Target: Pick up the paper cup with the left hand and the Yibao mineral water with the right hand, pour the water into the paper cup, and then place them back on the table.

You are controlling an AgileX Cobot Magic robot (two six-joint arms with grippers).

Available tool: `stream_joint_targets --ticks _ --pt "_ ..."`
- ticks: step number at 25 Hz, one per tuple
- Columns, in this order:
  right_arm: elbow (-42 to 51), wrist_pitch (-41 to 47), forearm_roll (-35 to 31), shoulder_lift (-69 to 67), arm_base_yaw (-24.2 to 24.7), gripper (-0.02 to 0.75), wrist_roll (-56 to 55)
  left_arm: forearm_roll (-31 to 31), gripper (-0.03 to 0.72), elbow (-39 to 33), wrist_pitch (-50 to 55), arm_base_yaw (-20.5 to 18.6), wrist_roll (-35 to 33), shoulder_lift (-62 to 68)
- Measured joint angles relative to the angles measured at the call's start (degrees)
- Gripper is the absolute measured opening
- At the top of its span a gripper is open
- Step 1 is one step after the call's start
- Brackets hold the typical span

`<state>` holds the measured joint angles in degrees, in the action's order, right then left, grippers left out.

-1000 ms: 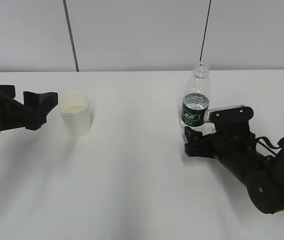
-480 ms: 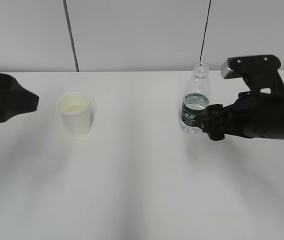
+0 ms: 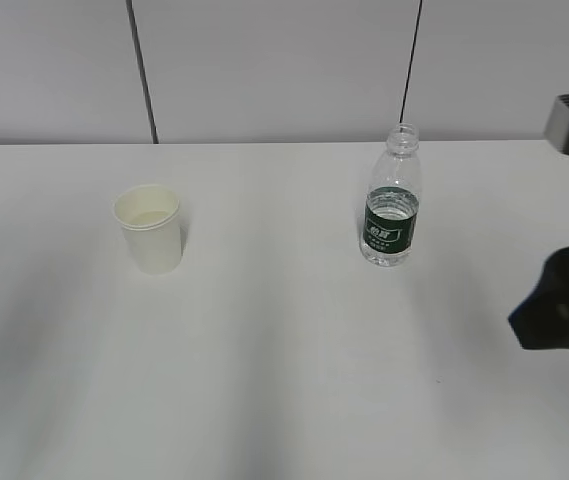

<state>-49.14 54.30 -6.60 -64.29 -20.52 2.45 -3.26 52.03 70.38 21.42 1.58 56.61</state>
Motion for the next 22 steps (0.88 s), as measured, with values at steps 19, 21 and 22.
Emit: stream_joint_targets --ticks 19,21,22 --pt "8.09 17.26 9.07 46.7 0.0 0.573 -5.66 -0.33 0.539 -12.88 2.33 0.0 0.0 -39.28" --pt "10.79 17.26 9.31 51.0 0.0 0.573 -5.82 0.11 0.539 -15.42 1.22 0.0 0.0 -42.13" --pt "11.89 17.26 9.31 52.8 0.0 0.573 -5.91 0.25 0.539 -16.59 0.01 0.0 0.0 -43.05"
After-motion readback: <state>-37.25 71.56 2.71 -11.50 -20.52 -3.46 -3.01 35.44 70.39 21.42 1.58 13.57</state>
